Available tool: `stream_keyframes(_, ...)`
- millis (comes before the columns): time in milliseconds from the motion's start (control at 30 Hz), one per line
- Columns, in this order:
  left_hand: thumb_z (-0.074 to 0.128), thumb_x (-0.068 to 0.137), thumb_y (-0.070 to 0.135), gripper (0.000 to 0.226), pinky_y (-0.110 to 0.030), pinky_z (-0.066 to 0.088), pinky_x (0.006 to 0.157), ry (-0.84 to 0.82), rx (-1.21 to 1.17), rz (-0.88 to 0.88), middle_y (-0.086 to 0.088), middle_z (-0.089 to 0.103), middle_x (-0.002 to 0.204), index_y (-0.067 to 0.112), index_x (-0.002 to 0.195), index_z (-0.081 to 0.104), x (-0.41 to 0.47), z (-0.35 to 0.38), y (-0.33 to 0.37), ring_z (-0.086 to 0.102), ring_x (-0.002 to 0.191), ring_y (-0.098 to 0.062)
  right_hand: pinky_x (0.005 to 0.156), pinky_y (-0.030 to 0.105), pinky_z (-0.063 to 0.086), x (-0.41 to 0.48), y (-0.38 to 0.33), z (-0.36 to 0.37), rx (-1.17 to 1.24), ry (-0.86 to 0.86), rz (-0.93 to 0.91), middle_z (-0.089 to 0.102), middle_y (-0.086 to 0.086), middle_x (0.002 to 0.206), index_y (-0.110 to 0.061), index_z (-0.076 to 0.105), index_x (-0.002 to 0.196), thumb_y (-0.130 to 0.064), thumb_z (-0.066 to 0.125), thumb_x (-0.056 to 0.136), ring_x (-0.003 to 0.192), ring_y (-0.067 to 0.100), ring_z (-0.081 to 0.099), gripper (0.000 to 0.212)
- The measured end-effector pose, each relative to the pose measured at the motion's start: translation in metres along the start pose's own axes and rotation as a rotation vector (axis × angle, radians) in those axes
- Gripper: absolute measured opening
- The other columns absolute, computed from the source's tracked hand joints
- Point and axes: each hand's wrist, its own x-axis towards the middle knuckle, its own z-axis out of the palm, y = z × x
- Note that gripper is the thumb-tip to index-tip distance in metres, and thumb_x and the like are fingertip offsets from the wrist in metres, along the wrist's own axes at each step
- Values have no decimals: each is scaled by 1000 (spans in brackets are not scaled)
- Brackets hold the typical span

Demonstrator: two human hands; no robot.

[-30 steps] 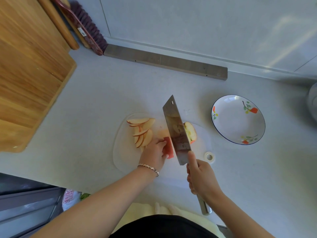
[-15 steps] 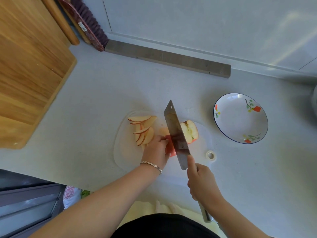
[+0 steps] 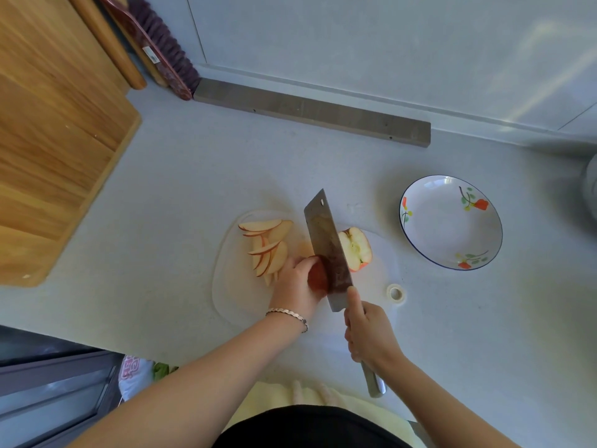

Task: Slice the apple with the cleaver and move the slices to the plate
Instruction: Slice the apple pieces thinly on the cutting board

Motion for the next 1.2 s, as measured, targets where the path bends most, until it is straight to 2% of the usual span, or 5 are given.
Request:
stream_keyframes(167,74,75,11,52,-19,38,97,-60,8,-55,-6,50,126,8,123,56,2,-6,-4,54,115,-23,43,21,31,2,0,-1,-70,-34,0,35,3,53,-10,40,67,-56,30,94,41,13,30,54)
stream_keyframes(333,73,73,3,54,-35,44,103,-87,-48,-62,-7,48,127,1,124,54,1,-6,-8,52,118,-26,54,30,33,-2,1,-2,-136,31,-70,37,6,58,-9,41,70,-58,30,92,50,17,34,55)
stream_keyframes(533,75,73,8,56,-35,44,104,-65,7,-76,-5,49,130,4,125,54,2,-4,-8,54,116,-24,41,20,30,-12,-8,-10,-62,-7,-55,36,2,51,-10,40,66,-56,32,93,38,11,30,54)
stream_keyframes(733,76,72,7,48,-34,44,103,-32,-15,-108,-6,55,128,2,117,59,1,-5,-7,58,113,-23,59,31,32,-12,-8,-5,-166,17,-118,37,7,58,-10,40,68,-60,29,90,53,19,33,56)
stream_keyframes(1200,68,80,10,39,-29,43,98,-95,26,-73,-9,50,129,6,118,58,1,-7,-7,52,116,-26,56,31,33,-12,1,-5,-273,17,-97,37,7,60,-10,45,74,-57,26,94,52,17,34,54)
